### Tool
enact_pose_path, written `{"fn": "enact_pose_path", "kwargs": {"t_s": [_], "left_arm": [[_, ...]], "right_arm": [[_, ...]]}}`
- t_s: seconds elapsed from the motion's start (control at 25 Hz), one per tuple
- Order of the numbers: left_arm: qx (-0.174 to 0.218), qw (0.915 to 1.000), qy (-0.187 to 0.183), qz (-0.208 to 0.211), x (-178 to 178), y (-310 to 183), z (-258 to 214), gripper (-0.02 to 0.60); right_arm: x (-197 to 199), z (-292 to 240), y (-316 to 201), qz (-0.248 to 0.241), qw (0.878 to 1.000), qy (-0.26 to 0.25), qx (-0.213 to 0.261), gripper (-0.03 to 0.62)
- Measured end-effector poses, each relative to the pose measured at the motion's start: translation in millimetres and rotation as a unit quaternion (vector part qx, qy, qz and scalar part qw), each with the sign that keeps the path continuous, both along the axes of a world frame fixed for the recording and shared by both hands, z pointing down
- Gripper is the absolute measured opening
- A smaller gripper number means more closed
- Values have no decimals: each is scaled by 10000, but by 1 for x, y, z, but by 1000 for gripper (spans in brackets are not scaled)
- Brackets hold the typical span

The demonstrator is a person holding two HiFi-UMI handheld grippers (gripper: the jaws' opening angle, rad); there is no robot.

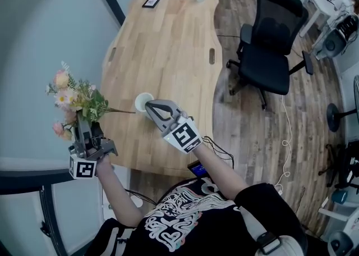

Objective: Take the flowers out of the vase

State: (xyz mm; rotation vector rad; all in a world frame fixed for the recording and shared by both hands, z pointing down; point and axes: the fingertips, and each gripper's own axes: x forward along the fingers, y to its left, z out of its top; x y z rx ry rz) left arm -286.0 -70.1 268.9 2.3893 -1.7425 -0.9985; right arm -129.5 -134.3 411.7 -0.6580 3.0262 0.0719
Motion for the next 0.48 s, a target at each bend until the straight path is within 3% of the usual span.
{"fn": "enact_pose_path", "kwargs": {"t_s": [0.2, 0.48], "left_arm": [[-161, 9997, 164, -89, -13, 7, 15, 40], [-738, 9963, 428, -93, -16, 1, 76, 40]], "right_arm": [[-3, 8, -1, 75, 9999, 98, -6, 6], [-1, 29, 0, 140, 9993, 286, -172, 6]]}}
